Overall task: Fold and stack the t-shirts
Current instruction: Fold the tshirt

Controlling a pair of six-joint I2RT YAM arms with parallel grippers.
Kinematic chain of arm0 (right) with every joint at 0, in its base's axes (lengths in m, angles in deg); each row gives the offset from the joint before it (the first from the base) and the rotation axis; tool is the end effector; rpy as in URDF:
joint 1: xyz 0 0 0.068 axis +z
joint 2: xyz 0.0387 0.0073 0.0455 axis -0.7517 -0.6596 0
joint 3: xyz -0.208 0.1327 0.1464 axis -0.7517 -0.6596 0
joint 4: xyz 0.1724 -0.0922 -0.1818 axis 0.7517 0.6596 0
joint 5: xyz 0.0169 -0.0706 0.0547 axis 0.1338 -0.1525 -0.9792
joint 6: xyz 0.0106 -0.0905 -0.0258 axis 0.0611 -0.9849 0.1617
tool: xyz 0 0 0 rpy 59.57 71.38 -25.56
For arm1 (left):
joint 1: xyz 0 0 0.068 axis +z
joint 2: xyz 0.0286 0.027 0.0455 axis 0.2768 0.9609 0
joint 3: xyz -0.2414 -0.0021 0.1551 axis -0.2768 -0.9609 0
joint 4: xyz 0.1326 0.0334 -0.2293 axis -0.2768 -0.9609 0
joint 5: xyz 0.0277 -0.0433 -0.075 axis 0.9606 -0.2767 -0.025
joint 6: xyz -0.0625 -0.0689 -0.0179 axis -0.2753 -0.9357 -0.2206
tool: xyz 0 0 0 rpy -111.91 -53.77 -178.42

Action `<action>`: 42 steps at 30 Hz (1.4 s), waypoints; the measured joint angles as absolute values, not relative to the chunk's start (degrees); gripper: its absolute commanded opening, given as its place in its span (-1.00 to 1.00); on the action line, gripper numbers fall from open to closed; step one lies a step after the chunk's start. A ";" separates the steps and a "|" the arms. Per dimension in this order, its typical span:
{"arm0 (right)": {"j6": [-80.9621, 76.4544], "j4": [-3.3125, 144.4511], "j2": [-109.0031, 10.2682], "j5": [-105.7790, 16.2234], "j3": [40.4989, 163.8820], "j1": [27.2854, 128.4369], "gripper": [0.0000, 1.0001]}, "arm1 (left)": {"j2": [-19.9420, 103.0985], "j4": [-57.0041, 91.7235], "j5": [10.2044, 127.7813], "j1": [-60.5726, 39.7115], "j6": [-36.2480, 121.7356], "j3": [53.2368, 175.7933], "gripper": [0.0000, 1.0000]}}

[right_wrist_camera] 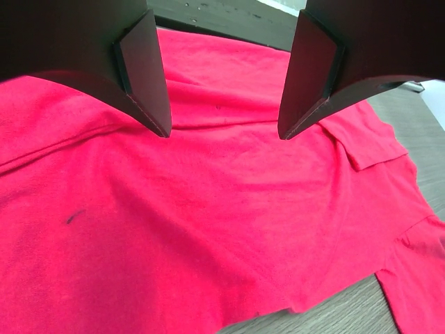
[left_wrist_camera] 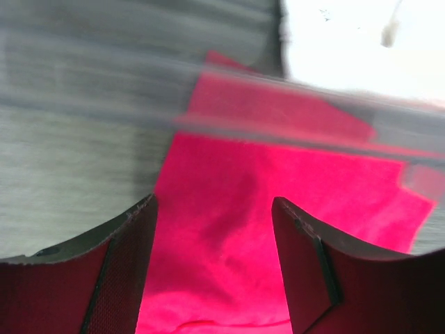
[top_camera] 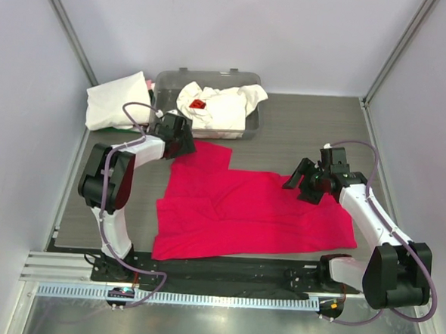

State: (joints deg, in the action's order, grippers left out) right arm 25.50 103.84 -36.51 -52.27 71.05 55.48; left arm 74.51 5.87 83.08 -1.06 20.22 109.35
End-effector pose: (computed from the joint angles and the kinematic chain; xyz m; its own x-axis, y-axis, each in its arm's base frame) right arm 0.2501 0.0520 0.1939 -0.8336 0.4529 -0.3162 0.2680 0.8322 0.4855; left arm 0.4196 -0.1203 0.1340 -0.7424 -0.3549 -0.5682 -0.2230 0.9307 -0.2899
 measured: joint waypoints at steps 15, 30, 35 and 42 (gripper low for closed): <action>25.19 104.50 -39.07 -48.12 74.08 55.04 0.25 | 75.34 8.56 81.09 -0.99 16.41 108.34 -1.00; 23.51 105.90 -55.38 -33.89 89.23 36.66 0.25 | 53.74 -0.25 79.10 -1.32 16.41 104.41 -0.99; 22.96 106.49 -60.62 -31.90 90.78 33.99 0.25 | 47.80 -1.58 78.64 -3.29 16.11 99.91 -1.00; 22.96 105.76 -68.77 -31.73 96.07 34.01 0.17 | 38.88 -2.92 78.69 -7.22 14.51 90.68 -1.00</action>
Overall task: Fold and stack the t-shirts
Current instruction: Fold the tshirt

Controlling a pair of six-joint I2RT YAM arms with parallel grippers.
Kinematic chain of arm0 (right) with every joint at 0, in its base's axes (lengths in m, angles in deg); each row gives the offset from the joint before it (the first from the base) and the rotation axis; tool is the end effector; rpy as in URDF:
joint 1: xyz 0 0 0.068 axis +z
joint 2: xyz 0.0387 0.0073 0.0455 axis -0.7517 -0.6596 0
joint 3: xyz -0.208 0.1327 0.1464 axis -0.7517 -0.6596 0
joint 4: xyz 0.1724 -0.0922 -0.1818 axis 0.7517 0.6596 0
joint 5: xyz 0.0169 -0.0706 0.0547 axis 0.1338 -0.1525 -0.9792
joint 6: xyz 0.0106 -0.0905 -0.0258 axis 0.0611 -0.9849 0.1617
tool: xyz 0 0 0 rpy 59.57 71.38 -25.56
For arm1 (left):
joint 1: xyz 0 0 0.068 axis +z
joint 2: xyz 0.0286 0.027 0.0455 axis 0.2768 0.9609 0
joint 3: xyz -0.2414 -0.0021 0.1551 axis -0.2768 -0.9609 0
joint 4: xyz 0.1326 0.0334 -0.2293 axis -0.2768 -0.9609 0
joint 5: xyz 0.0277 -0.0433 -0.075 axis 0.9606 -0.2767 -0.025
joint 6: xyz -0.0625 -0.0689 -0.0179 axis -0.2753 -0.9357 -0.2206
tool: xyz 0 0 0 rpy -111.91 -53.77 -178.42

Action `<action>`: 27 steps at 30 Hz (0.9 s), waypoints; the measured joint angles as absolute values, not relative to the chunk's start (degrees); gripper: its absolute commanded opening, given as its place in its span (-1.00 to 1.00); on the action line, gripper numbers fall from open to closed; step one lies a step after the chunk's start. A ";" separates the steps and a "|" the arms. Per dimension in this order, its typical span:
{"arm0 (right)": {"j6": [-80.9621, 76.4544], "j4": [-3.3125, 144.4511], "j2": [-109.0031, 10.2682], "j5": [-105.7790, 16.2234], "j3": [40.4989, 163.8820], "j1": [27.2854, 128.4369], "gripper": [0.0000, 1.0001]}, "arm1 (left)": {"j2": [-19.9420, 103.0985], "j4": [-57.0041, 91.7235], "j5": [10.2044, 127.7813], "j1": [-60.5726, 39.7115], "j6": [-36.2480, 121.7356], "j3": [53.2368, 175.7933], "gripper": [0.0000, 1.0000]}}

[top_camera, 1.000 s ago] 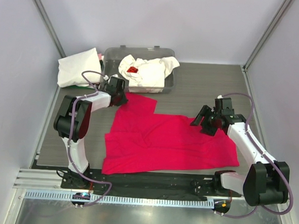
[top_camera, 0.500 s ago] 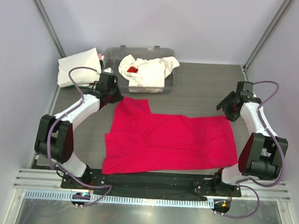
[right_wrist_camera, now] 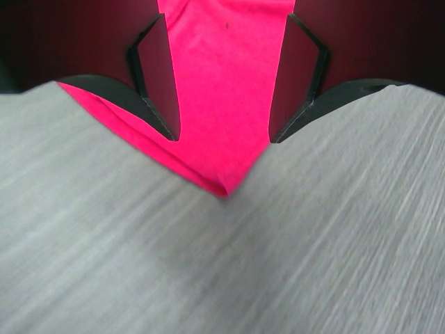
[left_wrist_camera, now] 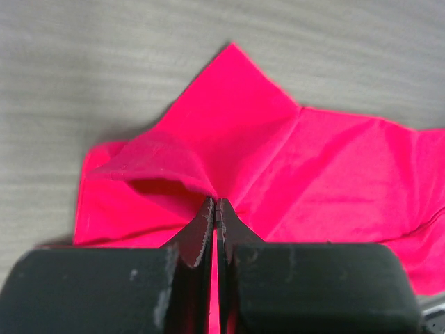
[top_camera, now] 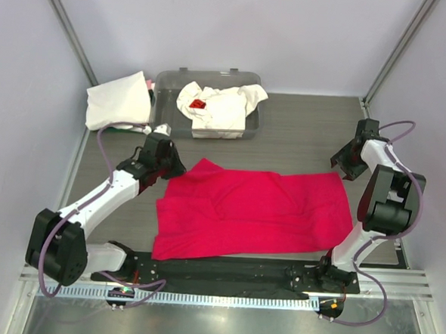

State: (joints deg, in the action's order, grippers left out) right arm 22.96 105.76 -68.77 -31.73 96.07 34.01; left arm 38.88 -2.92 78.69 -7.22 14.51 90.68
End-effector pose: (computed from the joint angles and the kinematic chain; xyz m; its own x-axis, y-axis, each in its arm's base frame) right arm 0.3651 -0.1043 0.1635 -0.6001 0.7036 -0.3805 0.7163 0.6844 0.1358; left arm 0.2838 -0.1199 0.2226 -0.7194 -0.3872 -0.5767 -0.1072 0.8821 -0.4587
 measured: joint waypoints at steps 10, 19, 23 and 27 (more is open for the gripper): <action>22.72 104.13 -75.70 -31.75 97.82 33.99 0.01 | 36.74 -3.57 78.69 -7.72 12.81 86.22 -0.99; 22.72 103.56 -78.33 -32.34 101.03 34.19 -0.41 | 36.50 -3.53 78.69 -7.81 12.74 85.59 -0.99; 22.61 103.27 -78.43 -32.32 101.03 34.45 -0.57 | 36.39 -3.55 78.71 -7.81 12.74 85.39 -1.00; 22.55 103.21 -78.48 -32.38 101.01 34.63 -0.73 | 36.37 -3.55 78.71 -7.81 12.74 85.37 -1.00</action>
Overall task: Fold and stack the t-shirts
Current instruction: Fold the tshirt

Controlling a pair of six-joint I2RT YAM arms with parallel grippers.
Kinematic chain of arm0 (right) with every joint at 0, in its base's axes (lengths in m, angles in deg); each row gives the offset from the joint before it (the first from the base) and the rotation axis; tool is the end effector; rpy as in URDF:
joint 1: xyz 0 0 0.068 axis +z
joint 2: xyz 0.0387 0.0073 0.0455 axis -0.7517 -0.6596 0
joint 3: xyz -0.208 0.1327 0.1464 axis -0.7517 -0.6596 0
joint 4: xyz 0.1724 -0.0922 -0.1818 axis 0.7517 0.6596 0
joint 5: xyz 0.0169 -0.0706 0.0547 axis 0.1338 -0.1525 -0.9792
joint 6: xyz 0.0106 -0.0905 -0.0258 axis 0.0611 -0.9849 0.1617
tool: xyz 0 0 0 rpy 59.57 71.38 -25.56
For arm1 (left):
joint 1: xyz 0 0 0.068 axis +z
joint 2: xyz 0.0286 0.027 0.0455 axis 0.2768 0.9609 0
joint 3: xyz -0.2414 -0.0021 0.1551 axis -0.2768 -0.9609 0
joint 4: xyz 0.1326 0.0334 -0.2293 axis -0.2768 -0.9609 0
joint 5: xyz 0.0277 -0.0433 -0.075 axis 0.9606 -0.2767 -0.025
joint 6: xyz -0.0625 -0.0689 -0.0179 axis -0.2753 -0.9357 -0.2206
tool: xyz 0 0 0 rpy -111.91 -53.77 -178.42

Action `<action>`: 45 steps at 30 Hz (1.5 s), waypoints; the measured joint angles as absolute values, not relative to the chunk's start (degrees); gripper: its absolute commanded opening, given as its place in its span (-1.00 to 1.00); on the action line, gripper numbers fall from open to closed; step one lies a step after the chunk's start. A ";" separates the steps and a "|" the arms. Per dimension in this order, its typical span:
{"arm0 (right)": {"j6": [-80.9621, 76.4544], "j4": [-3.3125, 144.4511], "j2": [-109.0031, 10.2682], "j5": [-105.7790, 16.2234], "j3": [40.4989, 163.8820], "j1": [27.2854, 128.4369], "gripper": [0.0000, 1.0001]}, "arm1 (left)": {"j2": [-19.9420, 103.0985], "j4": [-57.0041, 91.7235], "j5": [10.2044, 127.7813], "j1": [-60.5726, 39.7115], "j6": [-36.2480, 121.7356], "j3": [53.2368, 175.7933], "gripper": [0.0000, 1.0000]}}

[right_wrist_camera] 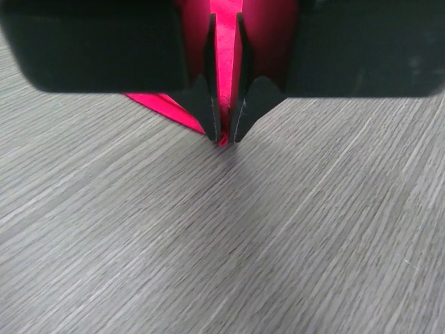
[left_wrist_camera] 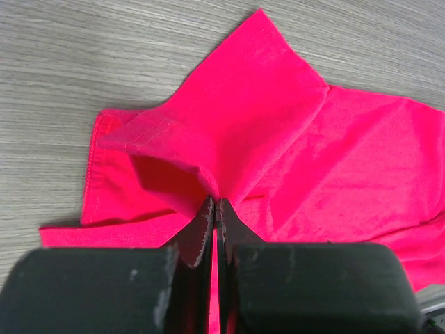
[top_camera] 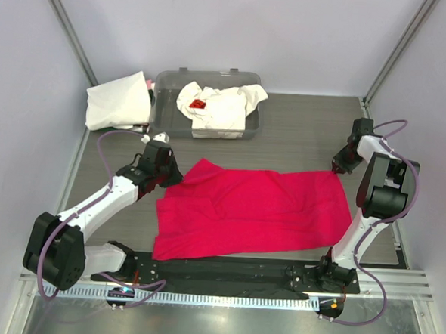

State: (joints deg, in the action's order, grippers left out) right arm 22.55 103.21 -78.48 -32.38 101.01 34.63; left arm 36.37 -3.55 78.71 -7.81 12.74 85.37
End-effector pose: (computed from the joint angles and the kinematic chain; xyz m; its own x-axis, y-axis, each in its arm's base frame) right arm 0.3979 -0.1073 0.1284 -0.6285 0.6966 -0.3461 0.7060 0.6976 0.1221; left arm 0.2634 -0.1143 0.1995 -0.7498 -0.3937 -0.5318 -0.1458 0.8823 -0.4475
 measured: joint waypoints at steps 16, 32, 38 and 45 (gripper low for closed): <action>22.85 104.32 -64.29 -37.98 95.09 35.08 -0.98 | 27.73 -11.90 82.90 -11.94 13.90 92.65 -1.00; 24.76 100.34 -51.83 -43.14 75.77 24.09 -0.98 | 7.10 -23.53 92.91 -28.97 -4.07 75.40 -0.99; 25.89 99.58 -49.61 -43.29 74.50 20.79 -0.98 | 3.89 -26.68 97.77 -34.56 -12.64 72.32 -0.99; 27.09 99.47 -46.85 -43.01 73.28 19.46 -0.98 | 3.19 -28.62 99.93 -39.70 -19.85 67.97 -0.99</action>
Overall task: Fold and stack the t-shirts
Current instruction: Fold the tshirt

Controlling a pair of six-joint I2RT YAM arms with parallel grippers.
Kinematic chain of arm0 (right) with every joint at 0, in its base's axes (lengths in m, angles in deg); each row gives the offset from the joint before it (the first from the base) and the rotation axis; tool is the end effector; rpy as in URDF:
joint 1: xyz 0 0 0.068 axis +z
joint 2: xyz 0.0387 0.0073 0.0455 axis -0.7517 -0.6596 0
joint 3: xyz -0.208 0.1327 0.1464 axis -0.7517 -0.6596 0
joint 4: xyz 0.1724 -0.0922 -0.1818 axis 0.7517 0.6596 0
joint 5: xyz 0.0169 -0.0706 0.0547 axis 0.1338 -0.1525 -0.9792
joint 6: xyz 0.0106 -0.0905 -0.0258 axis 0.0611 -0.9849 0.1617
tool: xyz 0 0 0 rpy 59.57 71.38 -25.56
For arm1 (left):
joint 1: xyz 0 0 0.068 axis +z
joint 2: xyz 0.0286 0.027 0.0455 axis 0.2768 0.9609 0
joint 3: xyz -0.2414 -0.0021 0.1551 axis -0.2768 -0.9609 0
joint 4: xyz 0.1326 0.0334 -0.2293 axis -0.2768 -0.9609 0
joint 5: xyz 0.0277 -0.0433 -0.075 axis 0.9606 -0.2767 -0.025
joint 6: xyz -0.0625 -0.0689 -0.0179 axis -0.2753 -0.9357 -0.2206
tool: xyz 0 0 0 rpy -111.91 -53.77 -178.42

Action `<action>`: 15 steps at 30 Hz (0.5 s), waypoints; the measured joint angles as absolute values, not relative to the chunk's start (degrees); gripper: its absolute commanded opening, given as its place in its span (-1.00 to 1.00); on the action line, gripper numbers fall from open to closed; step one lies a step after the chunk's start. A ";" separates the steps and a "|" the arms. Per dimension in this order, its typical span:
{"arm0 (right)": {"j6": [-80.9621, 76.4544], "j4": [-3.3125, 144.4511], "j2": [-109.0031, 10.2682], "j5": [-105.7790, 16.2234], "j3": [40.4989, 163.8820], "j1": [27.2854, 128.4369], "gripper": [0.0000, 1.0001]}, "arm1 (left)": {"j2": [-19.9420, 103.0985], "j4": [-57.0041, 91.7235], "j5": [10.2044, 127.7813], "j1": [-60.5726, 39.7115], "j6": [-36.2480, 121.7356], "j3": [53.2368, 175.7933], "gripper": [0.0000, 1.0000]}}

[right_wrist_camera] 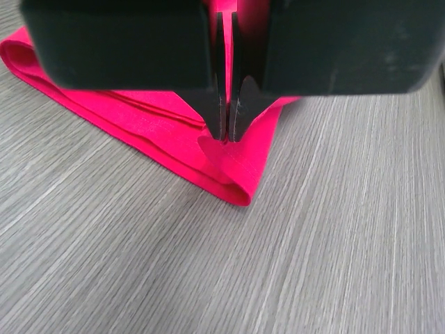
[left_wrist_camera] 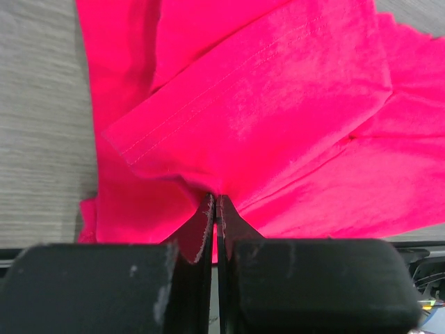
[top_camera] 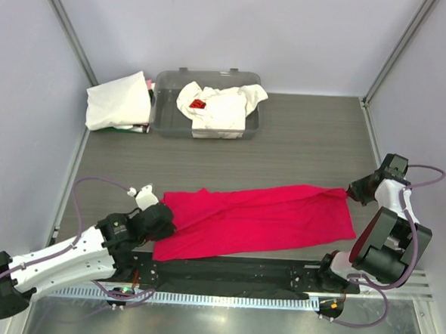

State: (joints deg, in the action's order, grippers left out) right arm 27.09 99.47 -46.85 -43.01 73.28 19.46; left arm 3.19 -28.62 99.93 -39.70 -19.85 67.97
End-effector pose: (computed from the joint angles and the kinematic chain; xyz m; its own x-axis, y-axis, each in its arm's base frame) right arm 0.2537 -0.1322 0.1655 -0.3562 0.8725 -0.3343 0.8098 0.4668 0.3554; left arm 0.1074 -0.0993 0.1647 -0.7412 -0.4888 -0.4602 -0.2705 0.8448 -0.4617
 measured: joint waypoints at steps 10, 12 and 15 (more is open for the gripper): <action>27.53 99.51 -46.85 -41.65 73.14 18.84 -0.98 | 2.90 -33.52 105.48 -50.50 -30.62 68.32 -1.00; 27.55 99.54 -46.85 -41.08 73.14 18.71 -0.98 | 1.09 -37.08 107.38 -51.94 -33.38 68.74 -0.99; 27.60 99.54 -46.85 -40.51 73.12 18.58 -0.98 | -4.35 -41.36 109.24 -52.33 -35.93 68.78 -0.99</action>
